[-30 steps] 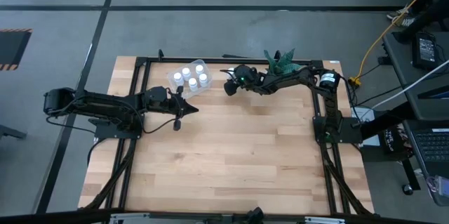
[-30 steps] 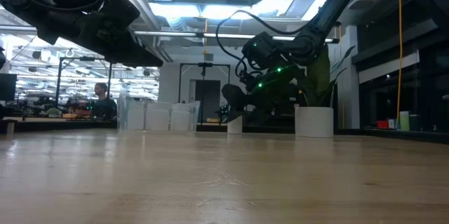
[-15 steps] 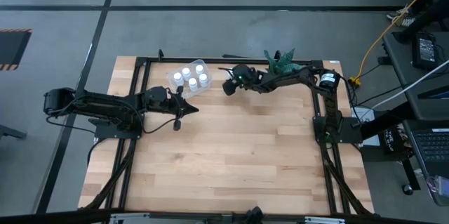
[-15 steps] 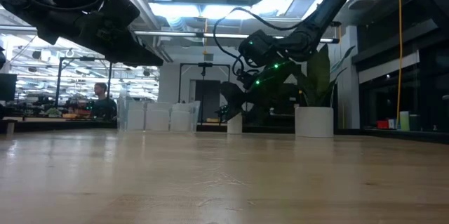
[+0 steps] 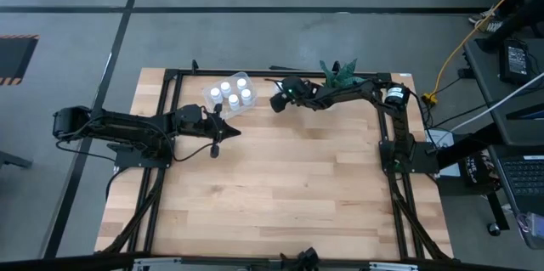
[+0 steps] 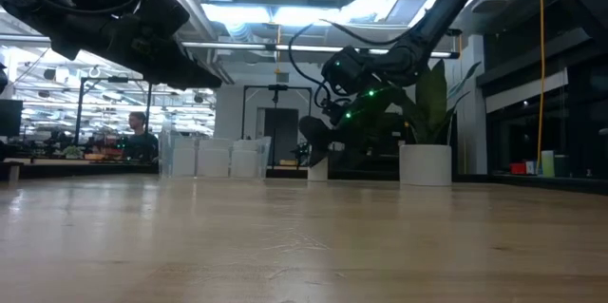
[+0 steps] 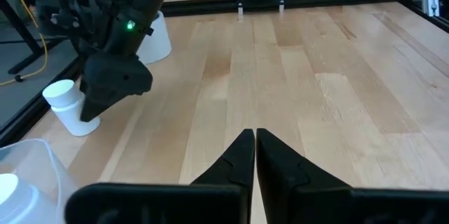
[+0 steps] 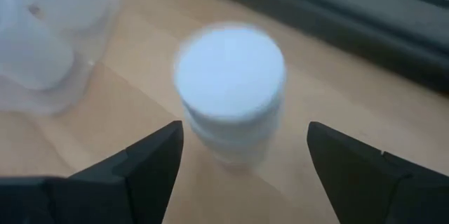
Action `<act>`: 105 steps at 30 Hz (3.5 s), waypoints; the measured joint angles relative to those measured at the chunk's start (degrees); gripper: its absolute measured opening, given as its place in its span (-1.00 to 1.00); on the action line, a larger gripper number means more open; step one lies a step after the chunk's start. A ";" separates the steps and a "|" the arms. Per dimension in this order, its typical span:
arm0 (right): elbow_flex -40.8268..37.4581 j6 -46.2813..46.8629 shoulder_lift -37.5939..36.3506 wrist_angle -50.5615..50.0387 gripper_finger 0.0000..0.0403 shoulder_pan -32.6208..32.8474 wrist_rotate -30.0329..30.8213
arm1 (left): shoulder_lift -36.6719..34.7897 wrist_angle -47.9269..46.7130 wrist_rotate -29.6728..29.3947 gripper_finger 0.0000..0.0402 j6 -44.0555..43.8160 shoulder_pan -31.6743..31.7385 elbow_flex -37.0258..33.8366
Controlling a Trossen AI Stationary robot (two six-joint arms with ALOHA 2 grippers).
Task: Pick and place pill bottles into a basket
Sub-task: Put the white pill bottle into the transparent container
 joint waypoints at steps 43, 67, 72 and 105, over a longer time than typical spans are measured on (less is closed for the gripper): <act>3.58 -5.40 2.49 -0.70 -0.01 0.39 -0.18 | 0.00 0.01 0.02 -0.96 -0.04 -0.01 0.02; 3.50 -8.12 2.49 0.11 0.08 0.42 -1.66 | 0.00 -0.01 0.02 -0.95 -0.04 0.00 0.02; 3.50 -8.16 2.49 -0.19 0.04 0.42 -1.64 | 0.00 -0.01 0.00 -0.93 -0.07 -0.01 0.02; 3.46 -23.48 -1.86 -11.62 -0.14 8.80 -11.97 | 0.00 0.01 0.00 -0.91 -1.42 0.00 0.02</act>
